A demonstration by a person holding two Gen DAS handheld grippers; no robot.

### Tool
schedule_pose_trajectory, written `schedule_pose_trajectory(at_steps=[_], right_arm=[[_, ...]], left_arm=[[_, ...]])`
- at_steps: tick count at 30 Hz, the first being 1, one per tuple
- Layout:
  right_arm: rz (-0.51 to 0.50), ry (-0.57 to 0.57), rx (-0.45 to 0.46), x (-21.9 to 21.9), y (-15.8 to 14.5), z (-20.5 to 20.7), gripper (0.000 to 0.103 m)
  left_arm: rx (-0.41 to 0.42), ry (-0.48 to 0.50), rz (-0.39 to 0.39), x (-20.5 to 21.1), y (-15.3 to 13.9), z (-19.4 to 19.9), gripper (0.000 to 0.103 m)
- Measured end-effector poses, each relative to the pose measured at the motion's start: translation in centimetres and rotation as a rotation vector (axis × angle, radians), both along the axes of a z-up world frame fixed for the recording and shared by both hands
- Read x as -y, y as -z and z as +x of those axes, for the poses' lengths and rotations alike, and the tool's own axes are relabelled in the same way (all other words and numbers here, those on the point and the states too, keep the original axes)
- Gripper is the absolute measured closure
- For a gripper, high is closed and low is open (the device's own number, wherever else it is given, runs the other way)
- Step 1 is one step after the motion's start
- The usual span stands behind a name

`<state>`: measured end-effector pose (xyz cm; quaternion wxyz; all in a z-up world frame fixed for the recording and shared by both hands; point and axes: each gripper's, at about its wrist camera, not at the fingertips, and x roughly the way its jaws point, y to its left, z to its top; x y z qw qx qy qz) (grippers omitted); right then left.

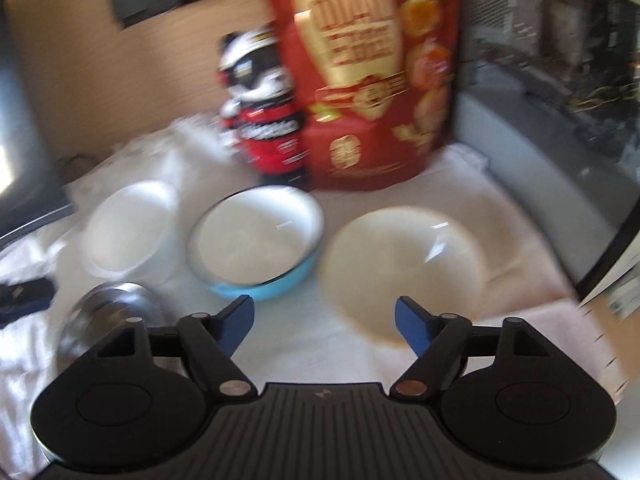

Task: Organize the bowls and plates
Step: 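Move both grippers to the cream gold-rimmed bowl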

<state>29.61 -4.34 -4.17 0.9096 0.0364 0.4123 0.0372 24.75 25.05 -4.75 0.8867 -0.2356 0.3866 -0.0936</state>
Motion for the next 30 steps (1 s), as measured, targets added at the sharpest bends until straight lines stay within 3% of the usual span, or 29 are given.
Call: schedule_pose_trajectory(at_steps=[6,10,12,15,18,24,27,30], right_arm=[[-0.033,-0.029,-0.026,6.6,1.6,3.2,0.020],[-0.121,-0.146,-0.039,8.9,3.4,4.4,0.016],[-0.101,-0.205,-0.076,10.0,4.1,4.8,0.017],[-0.079,-0.266,-0.081,10.8,4.4,4.9,0.017],[-0.067,-0.273,-0.043,11.6,4.1,5.3,0.017],[0.009,-0.282,-0.017,11.9,4.4,8.6,0.017],[0.027,-0.250,-0.047,12.0,5.4,10.7,0.023],[0.060,-0.252,-0.093,12.0,6.5,12.2,0.024]], left_arm=[[-0.118,0.036,-0.045,8.9,2.4,3.5,0.059],[-0.171,0.073,-0.038,14.1,4.1,4.9,0.059],[-0.194,0.076,-0.049,15.7,5.0,4.9,0.059],[-0.213,0.038,-0.074,16.4,5.6,4.8,0.059],[-0.178,-0.029,-0.087,15.9,5.3,4.6,0.059],[-0.187,-0.129,-0.053,15.9,5.7,6.3,0.059],[-0.198,-0.148,-0.069,16.1,6.2,7.2,0.059],[-0.216,-0.150,-0.031,16.9,6.8,8.3,0.057]])
